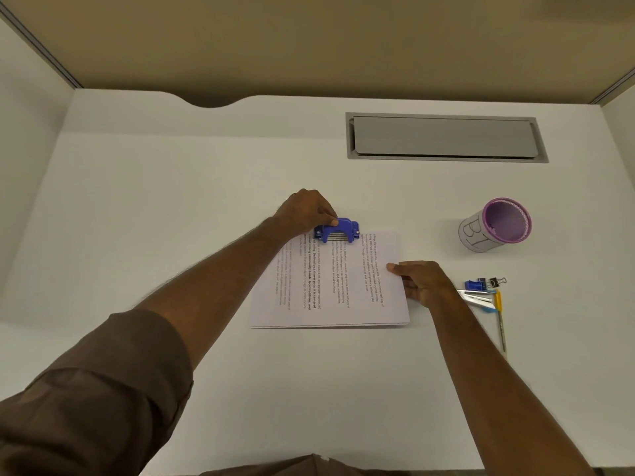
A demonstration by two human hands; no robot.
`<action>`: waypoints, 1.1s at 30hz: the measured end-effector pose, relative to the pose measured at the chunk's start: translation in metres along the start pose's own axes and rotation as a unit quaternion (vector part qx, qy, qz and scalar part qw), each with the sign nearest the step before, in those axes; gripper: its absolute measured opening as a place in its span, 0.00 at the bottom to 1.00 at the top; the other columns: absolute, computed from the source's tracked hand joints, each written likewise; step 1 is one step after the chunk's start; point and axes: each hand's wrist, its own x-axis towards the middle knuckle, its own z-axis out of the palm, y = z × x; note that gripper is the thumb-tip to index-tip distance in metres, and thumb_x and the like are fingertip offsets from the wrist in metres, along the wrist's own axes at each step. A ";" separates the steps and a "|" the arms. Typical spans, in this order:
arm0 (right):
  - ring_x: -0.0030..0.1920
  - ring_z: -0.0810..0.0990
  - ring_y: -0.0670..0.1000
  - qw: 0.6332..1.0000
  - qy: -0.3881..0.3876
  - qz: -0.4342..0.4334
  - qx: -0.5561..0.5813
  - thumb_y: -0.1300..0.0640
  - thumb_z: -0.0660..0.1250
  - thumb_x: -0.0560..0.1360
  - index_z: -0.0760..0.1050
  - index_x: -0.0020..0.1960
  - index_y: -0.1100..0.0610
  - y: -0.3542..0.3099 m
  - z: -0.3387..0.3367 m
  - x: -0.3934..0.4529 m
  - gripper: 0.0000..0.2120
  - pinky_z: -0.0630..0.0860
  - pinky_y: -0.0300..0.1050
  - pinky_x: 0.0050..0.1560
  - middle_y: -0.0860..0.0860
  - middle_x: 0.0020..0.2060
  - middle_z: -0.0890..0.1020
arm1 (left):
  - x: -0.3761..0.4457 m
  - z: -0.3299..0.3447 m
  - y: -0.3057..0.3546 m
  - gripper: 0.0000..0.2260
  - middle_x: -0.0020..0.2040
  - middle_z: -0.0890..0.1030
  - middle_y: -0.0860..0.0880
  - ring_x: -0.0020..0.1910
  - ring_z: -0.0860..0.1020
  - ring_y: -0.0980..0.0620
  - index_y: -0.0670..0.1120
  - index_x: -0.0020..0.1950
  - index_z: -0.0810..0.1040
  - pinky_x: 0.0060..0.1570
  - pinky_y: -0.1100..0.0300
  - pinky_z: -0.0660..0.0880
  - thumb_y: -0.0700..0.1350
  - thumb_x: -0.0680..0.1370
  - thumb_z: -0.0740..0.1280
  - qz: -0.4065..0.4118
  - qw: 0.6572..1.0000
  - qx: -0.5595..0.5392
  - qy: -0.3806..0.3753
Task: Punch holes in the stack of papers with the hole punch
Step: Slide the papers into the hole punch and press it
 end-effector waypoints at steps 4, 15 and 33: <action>0.33 0.87 0.54 1.000 -0.004 0.001 0.002 0.63 0.75 0.71 0.78 0.46 0.63 -0.001 0.002 0.000 0.07 0.81 0.44 0.27 0.55 0.35 0.86 | 0.000 0.000 -0.001 0.14 0.56 0.86 0.44 0.55 0.81 0.47 0.44 0.60 0.85 0.56 0.53 0.78 0.49 0.76 0.74 0.001 1.000 0.002 -0.002; 0.32 0.86 0.52 1.000 -0.005 -0.003 0.007 0.64 0.75 0.72 0.78 0.44 0.63 -0.005 0.001 -0.001 0.06 0.80 0.43 0.27 0.56 0.37 0.86 | 0.006 0.003 -0.006 0.15 0.57 0.85 0.45 0.55 0.81 0.48 0.46 0.60 0.85 0.51 0.58 0.75 0.50 0.76 0.73 0.007 1.000 0.009 0.000; 0.32 0.86 0.53 1.000 -0.005 0.001 0.013 0.65 0.74 0.72 0.78 0.44 0.63 -0.006 0.005 -0.005 0.05 0.80 0.43 0.26 0.56 0.36 0.86 | 0.030 0.004 0.013 0.20 0.61 0.83 0.48 0.59 0.78 0.48 0.48 0.62 0.81 0.57 0.54 0.72 0.60 0.82 0.61 0.078 0.985 0.096 0.121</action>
